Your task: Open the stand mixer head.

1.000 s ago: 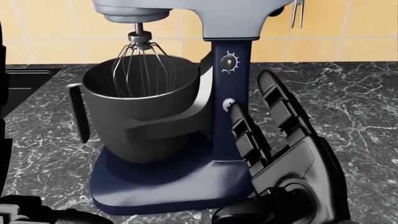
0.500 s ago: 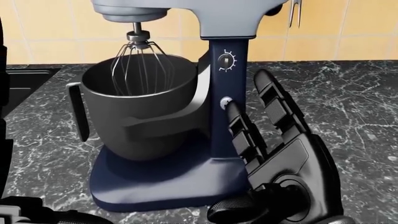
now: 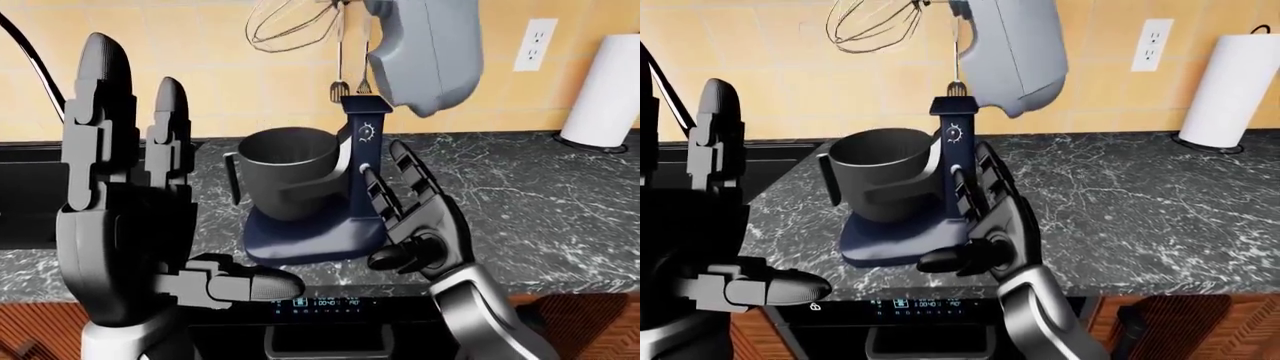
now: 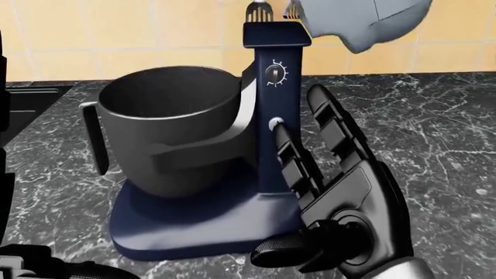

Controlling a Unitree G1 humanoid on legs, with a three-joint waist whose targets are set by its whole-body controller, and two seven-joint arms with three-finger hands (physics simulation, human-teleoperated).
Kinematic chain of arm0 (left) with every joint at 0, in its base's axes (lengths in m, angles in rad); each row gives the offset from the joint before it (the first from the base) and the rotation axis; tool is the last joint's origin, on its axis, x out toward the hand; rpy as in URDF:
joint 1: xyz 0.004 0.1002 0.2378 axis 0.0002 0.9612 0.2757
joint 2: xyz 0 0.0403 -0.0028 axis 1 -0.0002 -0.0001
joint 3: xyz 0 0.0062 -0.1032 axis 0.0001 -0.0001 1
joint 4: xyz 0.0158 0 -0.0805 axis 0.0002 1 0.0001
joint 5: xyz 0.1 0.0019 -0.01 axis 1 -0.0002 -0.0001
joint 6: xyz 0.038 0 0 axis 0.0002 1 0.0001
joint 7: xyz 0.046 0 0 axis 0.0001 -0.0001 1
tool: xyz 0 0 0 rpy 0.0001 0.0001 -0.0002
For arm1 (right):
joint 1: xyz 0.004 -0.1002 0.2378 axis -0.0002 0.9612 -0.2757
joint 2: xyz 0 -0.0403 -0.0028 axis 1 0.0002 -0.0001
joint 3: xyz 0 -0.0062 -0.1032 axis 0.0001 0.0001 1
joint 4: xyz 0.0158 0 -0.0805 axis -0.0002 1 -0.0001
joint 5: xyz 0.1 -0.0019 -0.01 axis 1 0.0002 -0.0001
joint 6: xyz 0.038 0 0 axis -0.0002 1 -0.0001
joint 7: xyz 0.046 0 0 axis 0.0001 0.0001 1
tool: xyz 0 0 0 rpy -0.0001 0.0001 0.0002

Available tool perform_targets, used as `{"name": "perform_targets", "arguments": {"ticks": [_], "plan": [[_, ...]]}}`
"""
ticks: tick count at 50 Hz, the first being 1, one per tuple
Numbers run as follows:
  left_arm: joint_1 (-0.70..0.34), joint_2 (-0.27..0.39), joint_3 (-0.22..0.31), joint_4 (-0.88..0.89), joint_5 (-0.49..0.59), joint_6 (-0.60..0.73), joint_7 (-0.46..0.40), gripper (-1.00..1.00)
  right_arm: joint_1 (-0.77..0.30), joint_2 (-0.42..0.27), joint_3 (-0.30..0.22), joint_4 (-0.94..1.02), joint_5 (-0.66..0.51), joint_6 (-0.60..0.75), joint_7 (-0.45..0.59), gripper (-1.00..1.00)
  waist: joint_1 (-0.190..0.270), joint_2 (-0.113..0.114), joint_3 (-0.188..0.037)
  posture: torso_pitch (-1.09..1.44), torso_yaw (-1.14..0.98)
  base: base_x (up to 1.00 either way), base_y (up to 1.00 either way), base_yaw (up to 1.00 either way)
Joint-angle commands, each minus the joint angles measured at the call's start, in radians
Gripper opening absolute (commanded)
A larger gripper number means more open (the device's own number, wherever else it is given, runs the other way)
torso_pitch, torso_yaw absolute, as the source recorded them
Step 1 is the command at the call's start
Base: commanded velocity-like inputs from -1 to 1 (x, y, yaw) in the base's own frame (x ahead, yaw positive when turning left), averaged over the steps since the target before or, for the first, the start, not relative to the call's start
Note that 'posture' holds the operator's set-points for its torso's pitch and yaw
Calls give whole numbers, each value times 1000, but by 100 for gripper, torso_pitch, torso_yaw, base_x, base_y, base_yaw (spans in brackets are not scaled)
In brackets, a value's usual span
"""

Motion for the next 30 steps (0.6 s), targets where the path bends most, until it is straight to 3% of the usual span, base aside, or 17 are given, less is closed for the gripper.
{"name": "perform_targets", "arguments": {"ticks": [1,12,18,22,27,30], "plan": [[-16,4,9,-16,4,-17,-1,100,-24,1,-8,-3,-14,-27,2,100,1,1,6,-37,0,0,0,0],[-13,2,10,-17,4,-18,-3,100,-30,1,-15,-36,7,-8,-15,100,5,0,9,-37,0,0,0,0],[-11,-10,11,-17,11,-13,-14,100,-68,-24,-71,-167,184,52,-127,100,8,-2,11,-37,0,0,0,0],[-11,-17,10,-17,16,-11,-20,100,-103,-86,-102,-279,390,35,-255,100,9,-4,10,-37,0,0,0,0],[-13,-22,8,-17,16,-7,-22,100,-148,-223,-72,-289,529,-118,-344,100,6,-7,10,-37,0,0,0,0],[-14,-27,9,-17,18,-3,-25,100,-161,-270,-55,-289,559,-171,-363,100,4,-10,11,-37,0,0,0,0]]}}
